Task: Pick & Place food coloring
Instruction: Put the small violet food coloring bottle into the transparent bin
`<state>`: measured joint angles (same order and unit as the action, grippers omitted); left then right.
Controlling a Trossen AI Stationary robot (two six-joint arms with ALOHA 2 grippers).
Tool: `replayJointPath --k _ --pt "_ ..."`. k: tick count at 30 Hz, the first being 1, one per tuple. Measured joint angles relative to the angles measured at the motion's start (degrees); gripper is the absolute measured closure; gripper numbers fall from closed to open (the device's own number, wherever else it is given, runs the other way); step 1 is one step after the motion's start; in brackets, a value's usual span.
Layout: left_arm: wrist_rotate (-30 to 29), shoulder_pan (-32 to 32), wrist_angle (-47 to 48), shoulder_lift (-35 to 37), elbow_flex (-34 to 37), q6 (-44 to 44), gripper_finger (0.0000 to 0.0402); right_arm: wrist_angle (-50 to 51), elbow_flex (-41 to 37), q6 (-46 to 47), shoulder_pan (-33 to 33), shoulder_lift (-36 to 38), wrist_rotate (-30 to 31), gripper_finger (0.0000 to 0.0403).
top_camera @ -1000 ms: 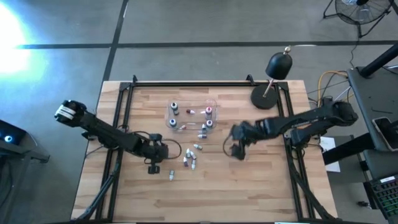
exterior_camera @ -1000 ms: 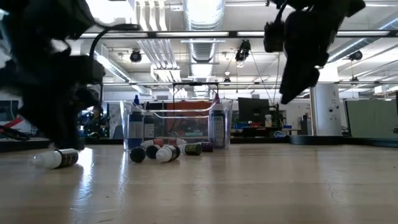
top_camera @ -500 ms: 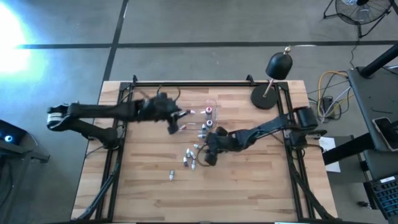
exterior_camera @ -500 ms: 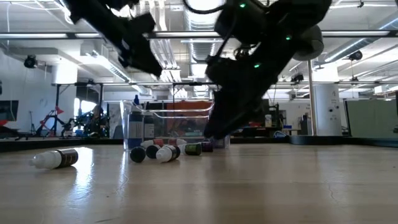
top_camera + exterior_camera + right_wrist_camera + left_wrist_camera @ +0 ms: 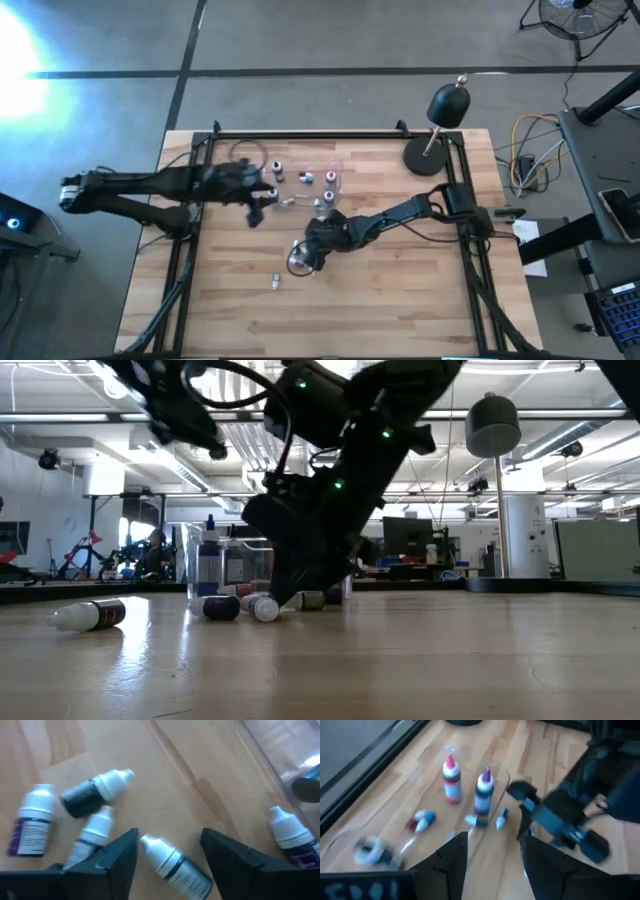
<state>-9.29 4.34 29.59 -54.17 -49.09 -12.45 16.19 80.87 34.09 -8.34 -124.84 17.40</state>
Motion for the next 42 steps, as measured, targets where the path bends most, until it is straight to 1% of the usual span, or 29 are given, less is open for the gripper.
replayJointPath --k 3,6,8,9,11,13,15,17,18,19,21,23,25,27,29,31,34,35,37,39,42 --pt "-7.8 -5.9 6.2 6.8 0.0 -5.8 0.0244 4.9 2.8 0.2 0.0 -1.0 1.0 0.0237" --pt "-14.5 -11.7 14.4 12.0 0.1 -13.5 0.0244 7.0 3.4 0.0 0.1 -0.8 0.5 0.0305" --pt "-18.4 -15.6 19.7 15.2 0.5 -19.9 0.0244 7.6 3.4 0.2 0.2 0.0 -1.4 0.0349" --pt "-20.0 -17.6 22.5 16.3 0.9 -23.0 0.0244 8.3 3.3 0.6 0.3 0.7 -2.9 0.0359" --pt "-22.6 -21.1 25.9 17.9 1.9 -28.8 0.0244 10.3 3.1 1.9 0.4 3.0 -5.0 0.0359" --pt "-23.6 -24.2 28.2 19.1 4.1 -34.5 0.0244 11.9 4.3 3.0 0.8 6.3 -5.0 0.0359" --pt "-24.1 -26.8 27.6 20.0 7.2 -39.4 0.0244 11.9 5.6 2.3 1.7 12.6 -3.2 0.0359" --pt "-24.8 -29.0 23.9 20.1 11.6 -43.3 0.0244 10.8 7.1 0.8 4.1 18.5 -0.2 0.0359" --pt "-24.7 -29.9 21.8 20.0 14.2 -44.9 0.0244 10.1 7.5 0.1 5.9 20.1 0.2 0.0359" --pt "-24.7 -30.5 18.3 19.7 16.9 -45.7 0.0244 10.2 7.5 0.0 8.0 21.1 -0.8 0.0359" --pt "-24.7 -31.2 7.8 18.8 22.1 -46.0 0.0244 10.9 7.0 0.1 12.3 21.1 -5.5 0.0357" --pt "-22.8 -31.1 -1.9 17.5 27.7 -47.1 0.0244 10.0 6.6 0.0 15.4 19.4 -11.1 0.0332" --pt "-20.1 -31.1 -10.5 15.8 31.9 -49.7 0.0244 9.9 6.5 1.0 17.1 18.4 -15.0 0.0287" --pt "-16.7 -31.1 -17.2 14.0 34.6 -53.0 0.0244 9.2 7.6 1.7 18.0 19.2 -17.5 0.0235" --pt "-13.3 -31.1 -20.6 11.9 35.8 -54.1 0.0244 10.8 7.9 1.1 17.8 19.8 -17.7 0.0188" --pt "-10.5 -31.1 -22.1 9.8 35.5 -53.9 0.0244 13.8 7.5 -1.8 16.4 20.1 -14.8 0.0149" --pt "-7.0 -31.1 -19.4 5.5 31.8 -54.9 0.0244 22.3 7.3 -3.8 12.3 21.6 -5.6 0.0107" --pt "-5.9 -31.1 -16.7 3.6 29.8 -55.8 0.0244 25.3 7.3 -3.4 10.9 22.2 -2.7 0.0098" --pt "-5.5 -31.4 -11.7 -0.9 24.4 -57.7 0.0244 29.4 6.6 -1.4 8.5 23.0 1.2 0.0084" --pt "-6.3 -31.6 -6.2 -6.1 18.0 -58.4 0.0244 32.1 5.0 0.9 6.7 22.6 3.4 0.0077" --pt "-6.7 -31.6 2.1 -15.0 9.0 -62.9 0.0244 31.7 1.8 4.6 5.0 22.5 3.6 0.0074"
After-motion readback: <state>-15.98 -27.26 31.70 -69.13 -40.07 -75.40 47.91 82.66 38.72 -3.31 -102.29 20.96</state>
